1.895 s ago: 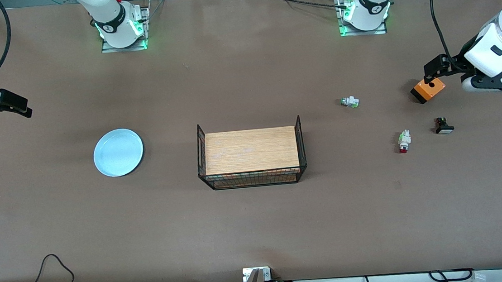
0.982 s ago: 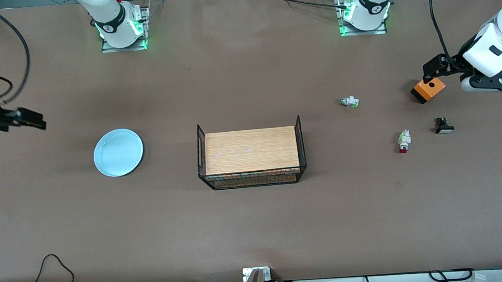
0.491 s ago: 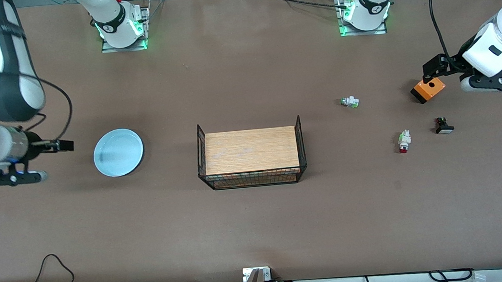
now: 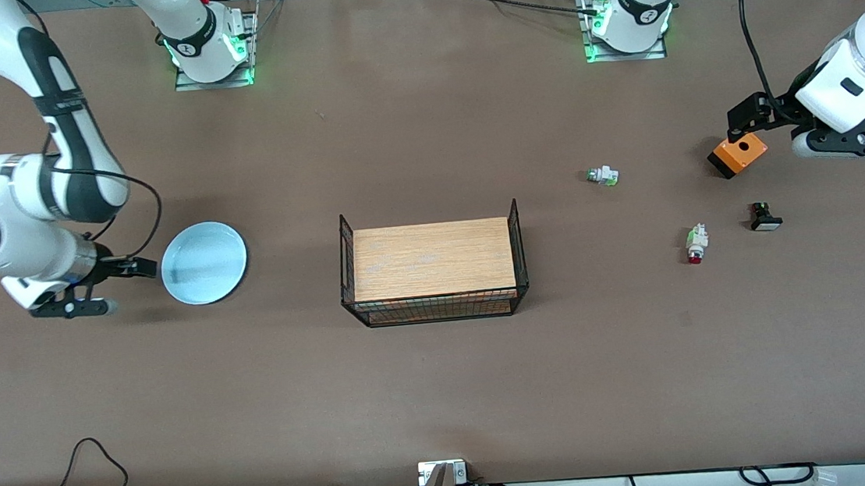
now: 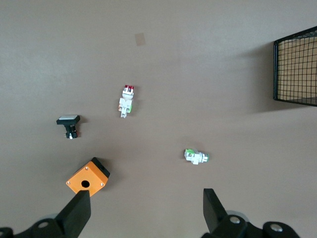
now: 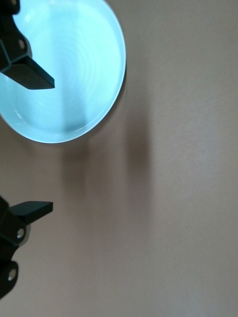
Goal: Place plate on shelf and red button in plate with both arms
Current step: 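Move the right gripper down to the edge of the blue plate, then grasp the blue plate rim with the right gripper and lift it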
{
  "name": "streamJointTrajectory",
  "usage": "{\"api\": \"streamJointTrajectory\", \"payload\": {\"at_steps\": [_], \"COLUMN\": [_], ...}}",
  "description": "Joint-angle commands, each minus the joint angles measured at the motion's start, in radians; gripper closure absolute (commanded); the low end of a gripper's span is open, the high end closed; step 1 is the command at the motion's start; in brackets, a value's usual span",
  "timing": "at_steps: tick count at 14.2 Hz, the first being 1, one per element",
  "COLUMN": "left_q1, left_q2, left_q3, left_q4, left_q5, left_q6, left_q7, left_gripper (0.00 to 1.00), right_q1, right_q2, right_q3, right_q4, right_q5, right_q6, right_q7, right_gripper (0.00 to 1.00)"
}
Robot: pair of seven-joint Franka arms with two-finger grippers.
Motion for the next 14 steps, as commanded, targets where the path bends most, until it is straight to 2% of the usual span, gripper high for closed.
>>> {"api": "streamJointTrajectory", "payload": {"at_steps": [1, 4, 5, 6, 8, 10, 14], "left_q1": [0.003, 0.003, 0.003, 0.003, 0.000, -0.005, -0.005], "left_q2": [-0.007, -0.009, -0.009, -0.007, -0.004, -0.004, -0.004], "left_q3": [-0.005, -0.007, -0.007, -0.007, -0.007, -0.007, -0.008], "left_q4": [0.014, 0.014, 0.012, 0.014, 0.014, 0.014, 0.014], "left_q5": [-0.003, -0.003, -0.003, -0.003, -0.003, -0.002, -0.003], "left_q6": [-0.031, -0.031, -0.031, -0.030, -0.024, -0.024, -0.025], "left_q7": [-0.003, -0.004, -0.004, -0.004, -0.004, -0.006, -0.004], "left_gripper": [0.00, 0.00, 0.00, 0.00, 0.00, 0.00, 0.00], "right_q1": [-0.014, -0.015, -0.015, -0.015, -0.015, -0.015, -0.014], "right_q2": [-0.027, 0.020, 0.031, 0.029, 0.023, 0.022, 0.019], "right_q3": [0.010, 0.010, 0.010, 0.010, 0.010, 0.010, 0.010], "right_q4": [-0.169, -0.196, -0.199, -0.199, -0.199, -0.196, -0.196], "right_q5": [-0.014, -0.014, -0.016, -0.016, -0.016, -0.014, -0.014], "right_q6": [0.208, 0.255, 0.256, 0.252, 0.232, 0.216, 0.204], "right_q7": [-0.002, -0.007, -0.008, -0.022, -0.060, -0.059, -0.061], "right_gripper": [0.00, 0.01, 0.13, 0.33, 0.80, 0.99, 1.00]}}
